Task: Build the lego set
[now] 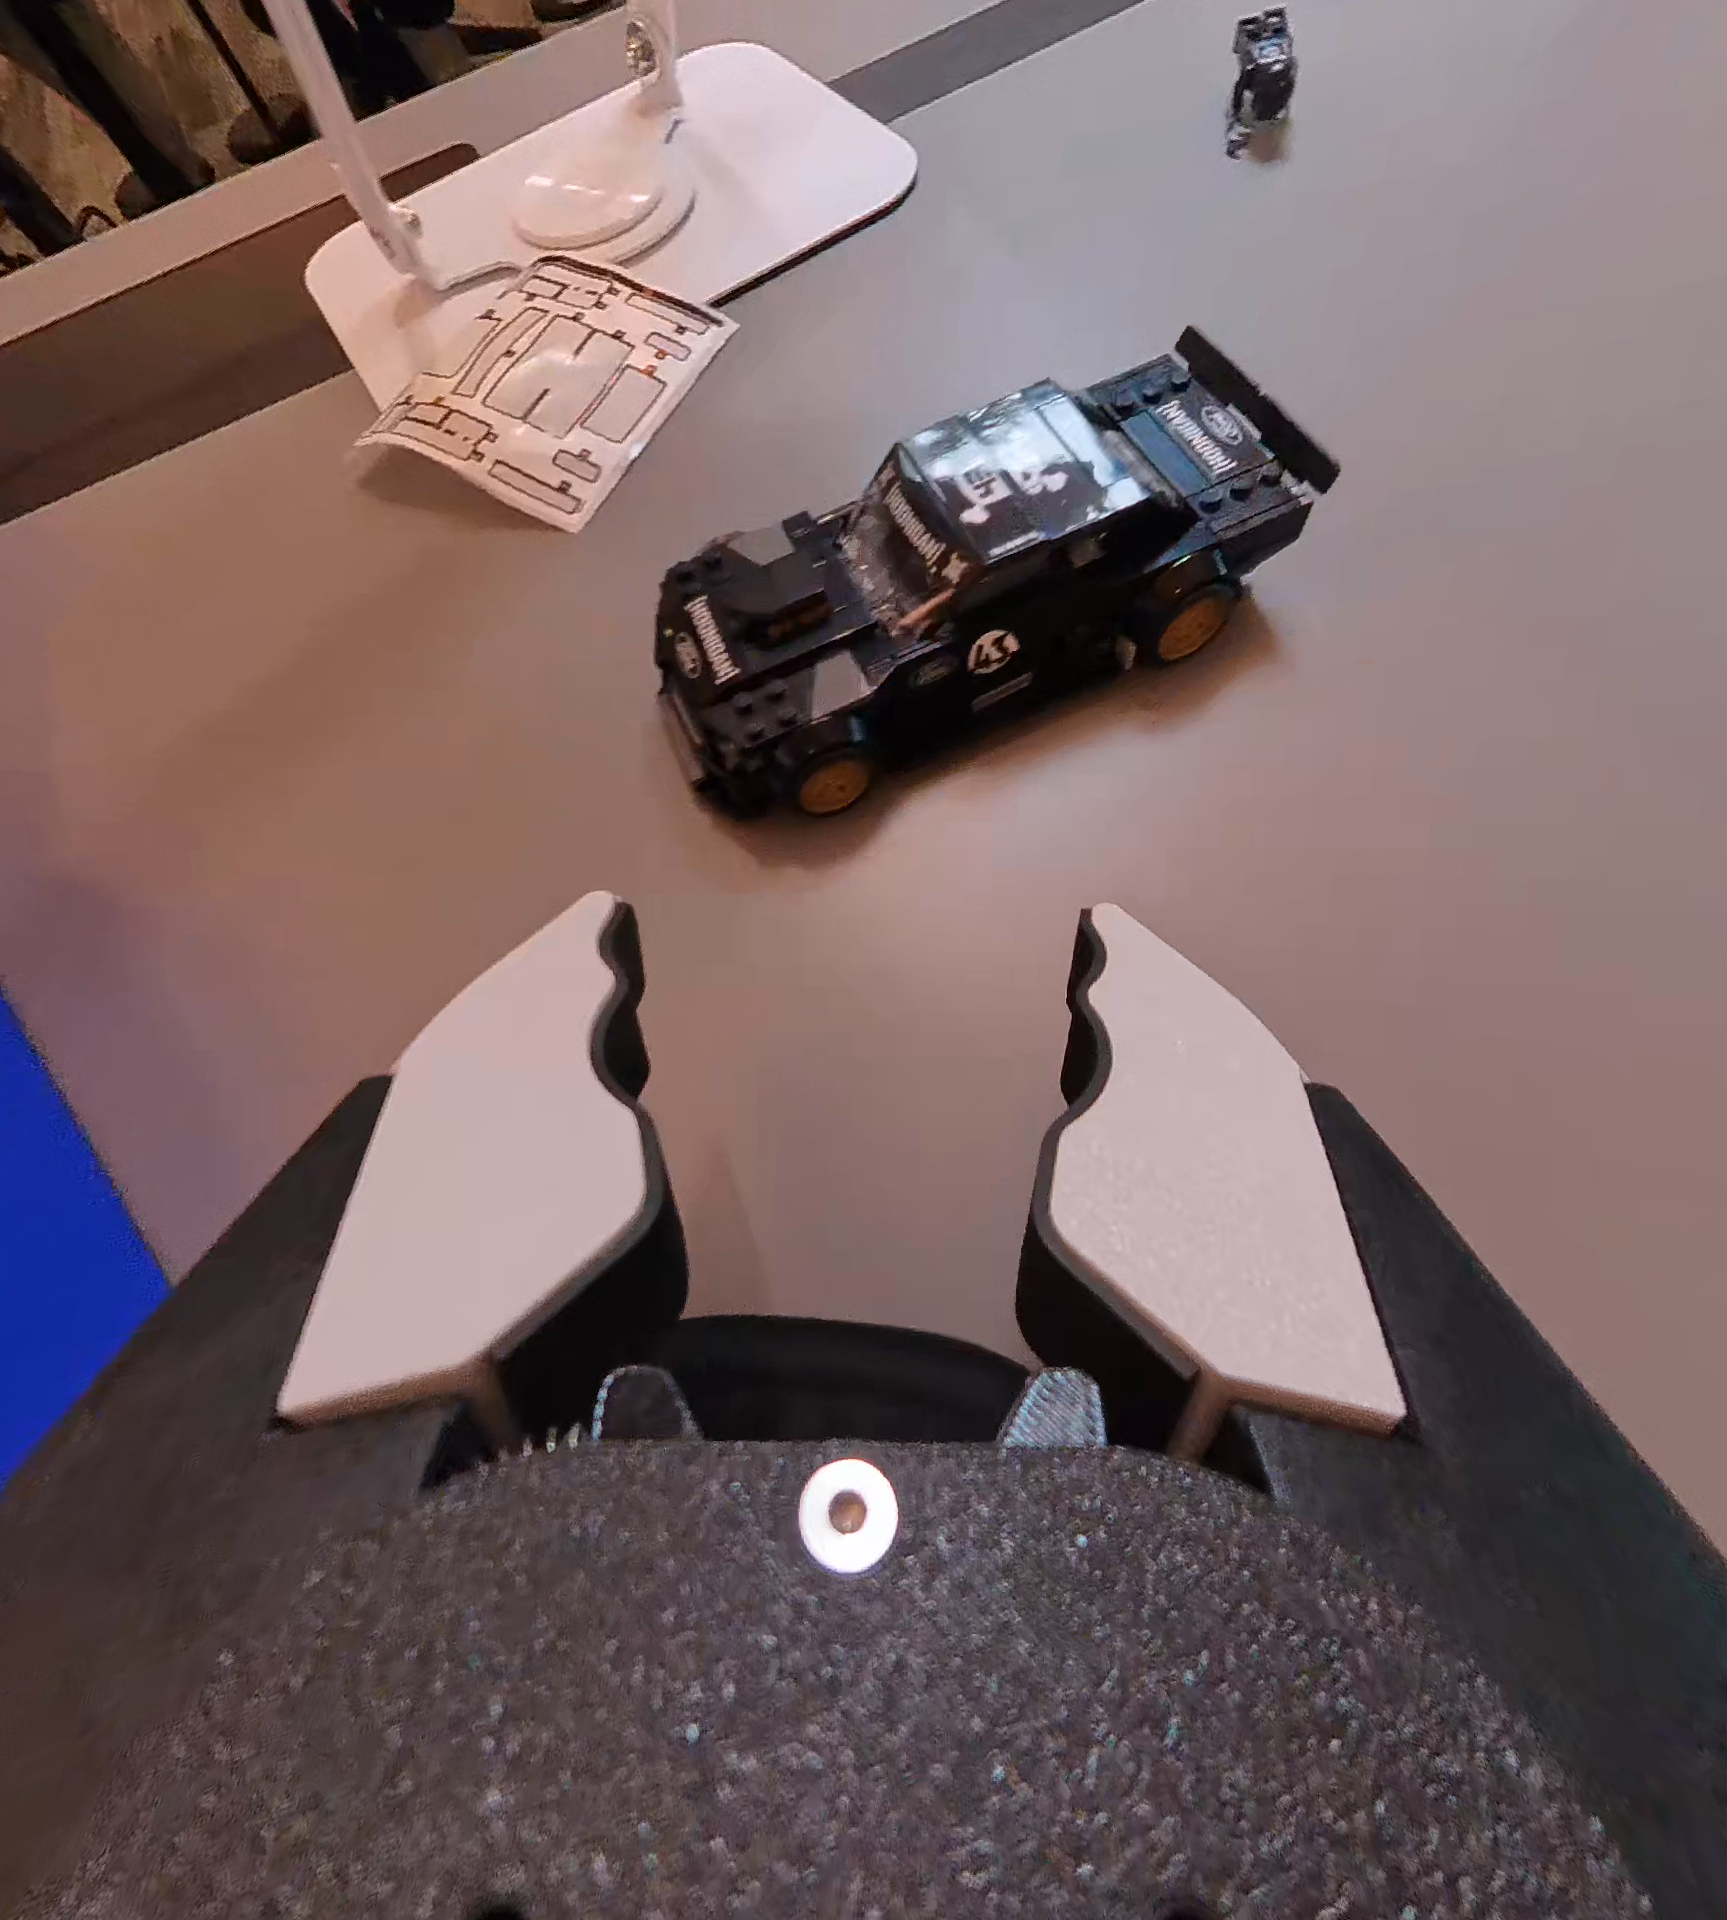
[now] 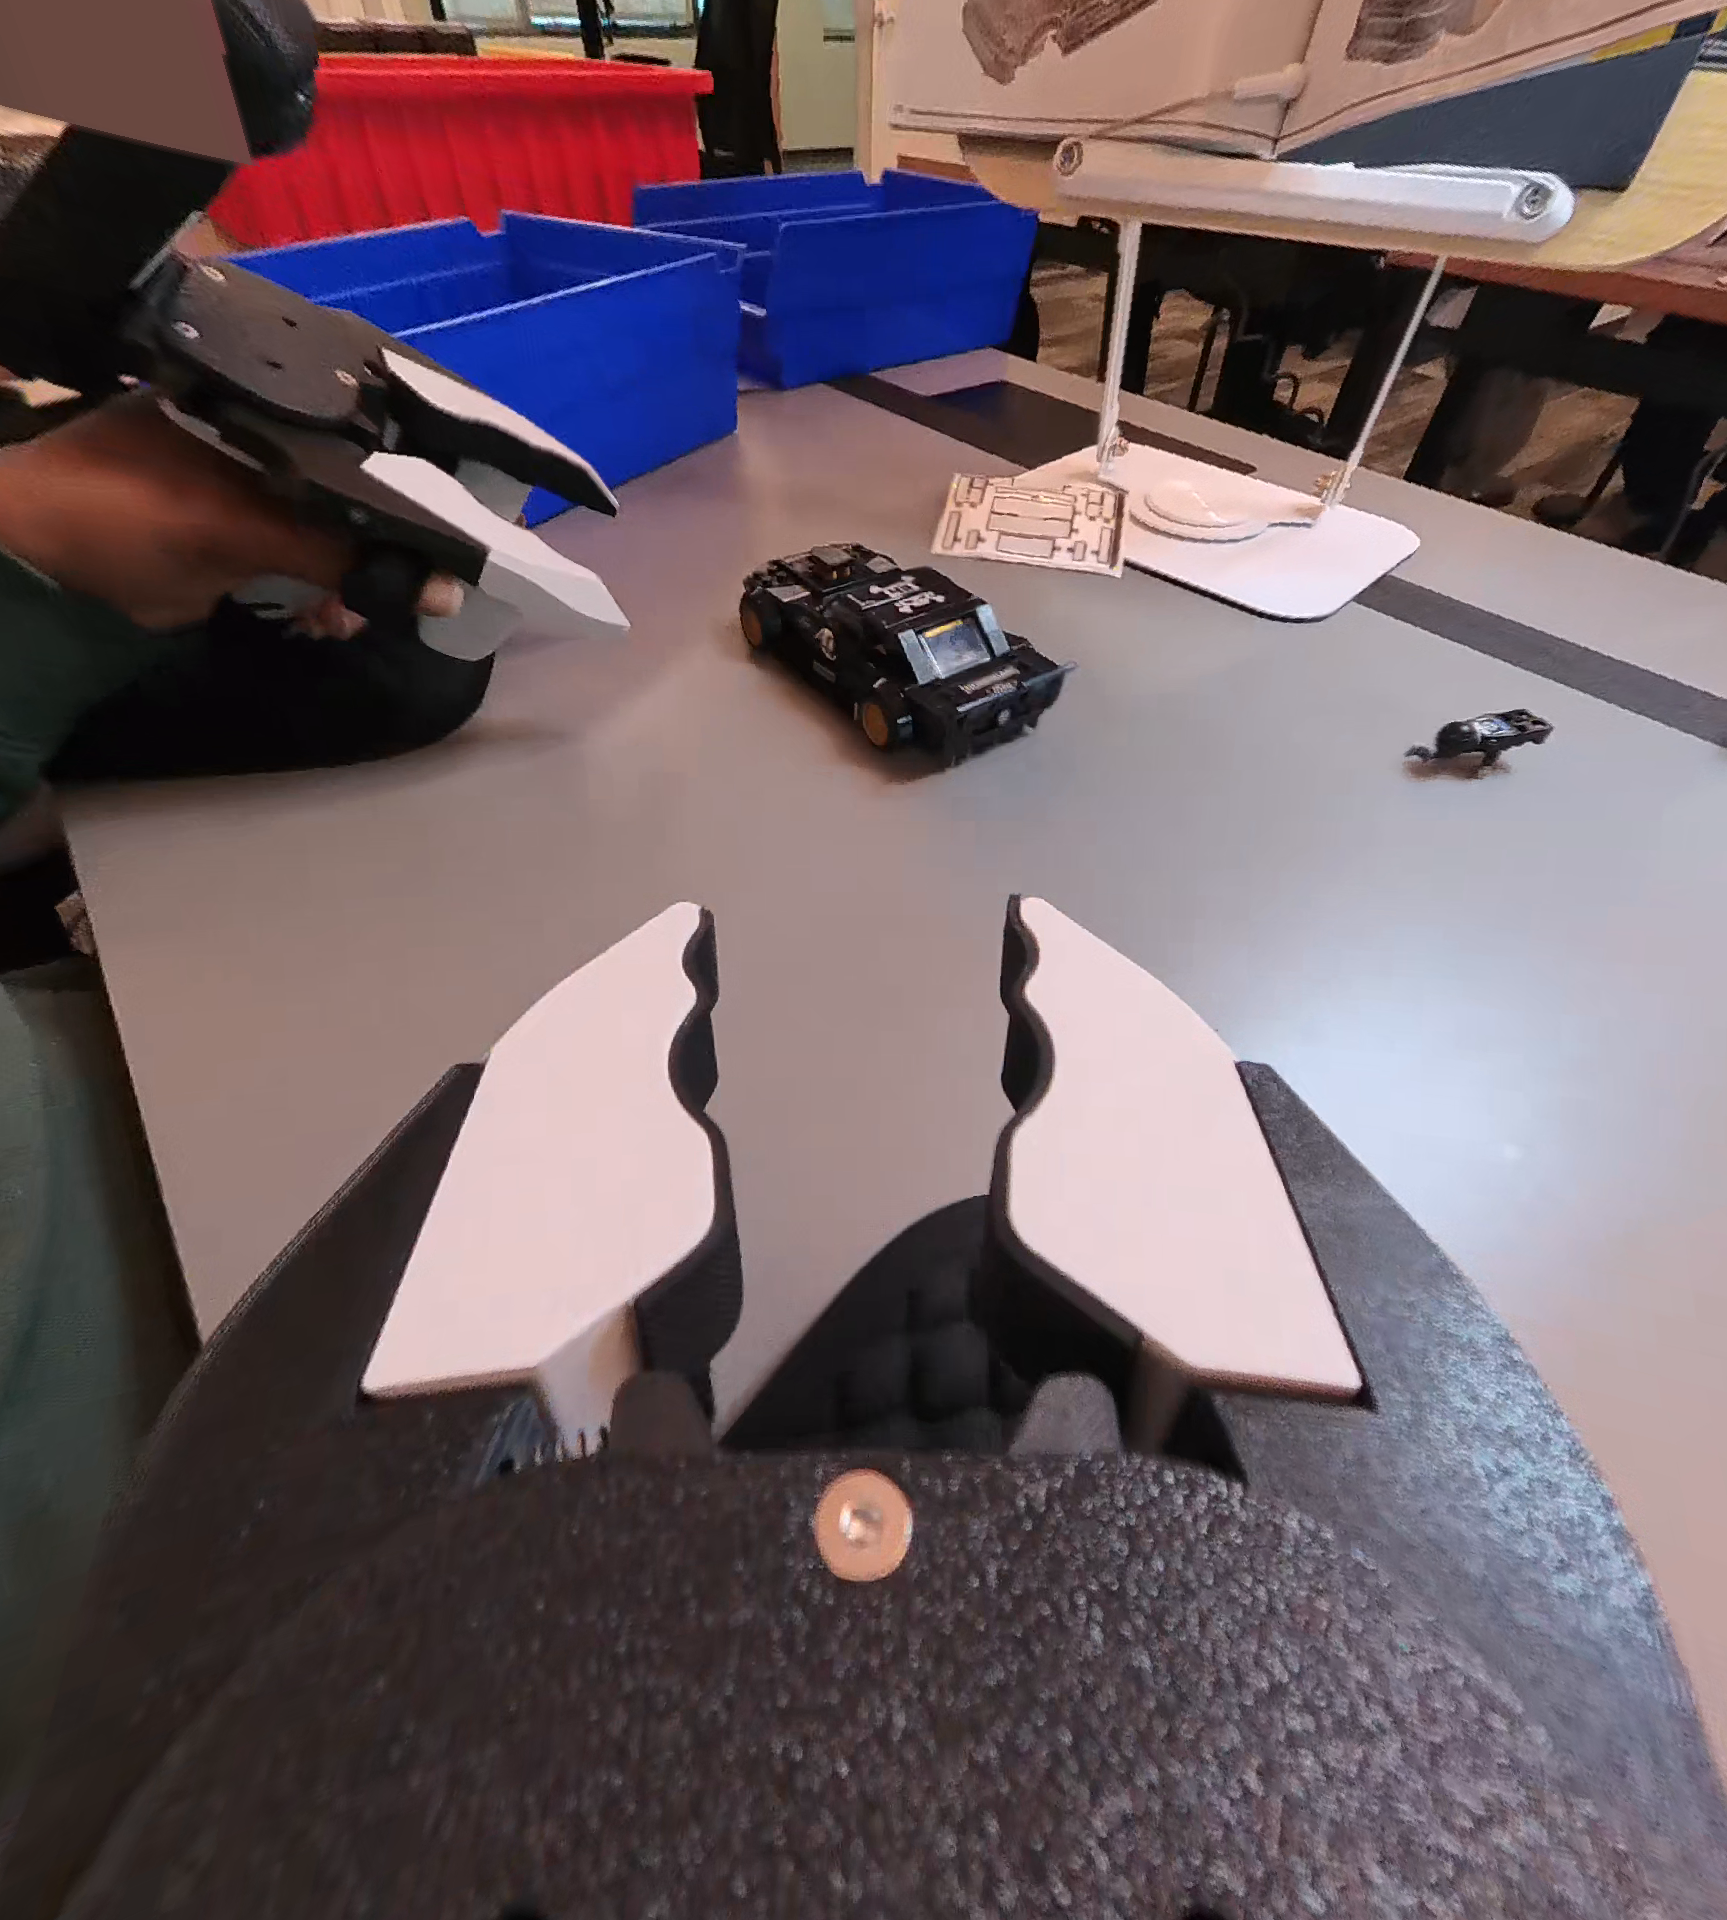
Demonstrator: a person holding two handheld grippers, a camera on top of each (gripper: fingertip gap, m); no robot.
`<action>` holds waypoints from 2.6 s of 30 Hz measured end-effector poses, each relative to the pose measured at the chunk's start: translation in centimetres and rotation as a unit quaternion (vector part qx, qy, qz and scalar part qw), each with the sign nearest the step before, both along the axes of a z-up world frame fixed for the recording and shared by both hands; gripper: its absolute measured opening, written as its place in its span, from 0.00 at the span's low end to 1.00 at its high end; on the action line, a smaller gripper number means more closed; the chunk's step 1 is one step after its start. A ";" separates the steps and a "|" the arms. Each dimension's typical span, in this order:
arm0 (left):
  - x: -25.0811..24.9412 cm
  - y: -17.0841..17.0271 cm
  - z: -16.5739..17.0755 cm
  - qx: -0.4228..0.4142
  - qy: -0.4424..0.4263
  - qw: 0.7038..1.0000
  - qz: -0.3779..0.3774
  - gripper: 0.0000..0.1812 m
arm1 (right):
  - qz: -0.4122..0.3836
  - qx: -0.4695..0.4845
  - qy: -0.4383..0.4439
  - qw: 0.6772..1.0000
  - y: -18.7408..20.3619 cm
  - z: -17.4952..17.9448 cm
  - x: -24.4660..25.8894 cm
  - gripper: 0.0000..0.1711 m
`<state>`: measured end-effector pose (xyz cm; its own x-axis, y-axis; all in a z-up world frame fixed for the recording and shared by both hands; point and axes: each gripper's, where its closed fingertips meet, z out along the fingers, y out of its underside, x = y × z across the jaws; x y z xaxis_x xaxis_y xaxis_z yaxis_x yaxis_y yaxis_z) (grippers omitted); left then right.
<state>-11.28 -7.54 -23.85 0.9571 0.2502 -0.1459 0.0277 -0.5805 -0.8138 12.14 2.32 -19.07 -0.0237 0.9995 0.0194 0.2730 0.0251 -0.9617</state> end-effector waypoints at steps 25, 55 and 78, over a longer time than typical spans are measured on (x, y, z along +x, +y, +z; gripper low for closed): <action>-3.4 -2.3 0.4 0.009 -0.001 0.999 0.052 0.43 | 0.006 0.036 -0.043 0.998 -0.9 -2.3 -1.1 0.31; 2.9 2.7 10.8 0.244 0.025 0.968 -0.051 0.17 | -0.264 0.027 0.106 0.958 5.5 5.5 -2.9 0.20; 4.0 3.4 5.1 0.220 0.012 0.974 -0.053 0.00 | -0.272 0.044 0.054 0.960 5.7 0.7 -3.9 0.00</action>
